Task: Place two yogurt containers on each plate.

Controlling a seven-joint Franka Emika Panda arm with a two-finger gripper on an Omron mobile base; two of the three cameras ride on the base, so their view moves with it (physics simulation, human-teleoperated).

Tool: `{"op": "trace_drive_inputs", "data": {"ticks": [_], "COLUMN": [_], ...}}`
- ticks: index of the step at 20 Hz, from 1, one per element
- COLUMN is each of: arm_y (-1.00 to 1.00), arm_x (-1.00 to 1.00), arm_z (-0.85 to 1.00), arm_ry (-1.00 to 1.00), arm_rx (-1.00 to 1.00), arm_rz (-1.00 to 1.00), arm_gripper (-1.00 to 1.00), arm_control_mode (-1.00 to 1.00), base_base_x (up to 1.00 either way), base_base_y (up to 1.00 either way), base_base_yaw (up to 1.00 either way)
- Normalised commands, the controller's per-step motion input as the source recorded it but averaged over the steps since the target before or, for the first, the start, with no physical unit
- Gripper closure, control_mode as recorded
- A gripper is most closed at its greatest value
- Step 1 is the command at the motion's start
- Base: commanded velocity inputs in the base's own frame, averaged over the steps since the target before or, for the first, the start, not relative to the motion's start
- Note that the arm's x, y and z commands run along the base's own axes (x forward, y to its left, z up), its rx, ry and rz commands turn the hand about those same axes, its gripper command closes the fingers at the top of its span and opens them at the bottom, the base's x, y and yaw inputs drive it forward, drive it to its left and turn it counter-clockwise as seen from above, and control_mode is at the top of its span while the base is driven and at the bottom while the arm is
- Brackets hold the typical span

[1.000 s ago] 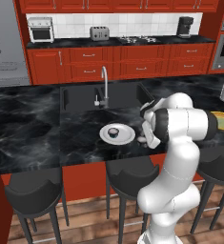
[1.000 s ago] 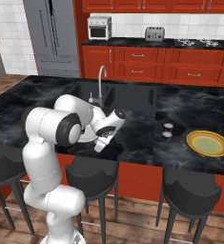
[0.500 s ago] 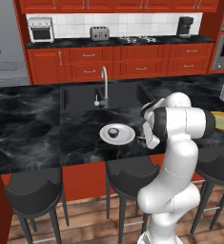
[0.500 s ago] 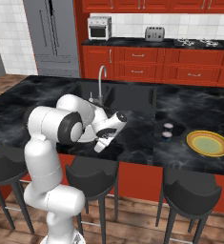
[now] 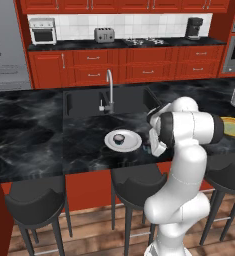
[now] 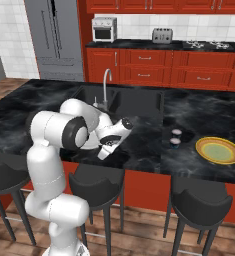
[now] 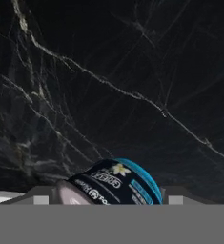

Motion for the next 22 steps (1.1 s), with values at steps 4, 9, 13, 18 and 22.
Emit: {"op": "trace_drive_inputs", "data": {"ticks": [4,9,13,18,22], "arm_y": [0.01,-0.03,0.07,0.02,0.00], "arm_x": [0.01,-0.21,-0.41,-0.11,0.28], "arm_z": [-0.13,0.33,0.99,0.61,0.20], "arm_ry": [0.00,-0.19,-0.43,-0.33,-0.06], "arm_rx": [0.05,0.06,-0.02,-0.04,0.00], "arm_rz": [-0.01,-0.01,0.09,0.23,0.40], "arm_gripper": [1.00,1.00,1.00,1.00,1.00], "arm_control_mode": [-1.00,-1.00,-1.00,-1.00,-1.00], "base_base_x": [0.00,0.00,0.00,0.00,0.00], "base_base_y": [0.00,0.00,0.00,0.00,0.00], "base_base_yaw": [0.00,0.00,0.00,0.00,0.00]}}
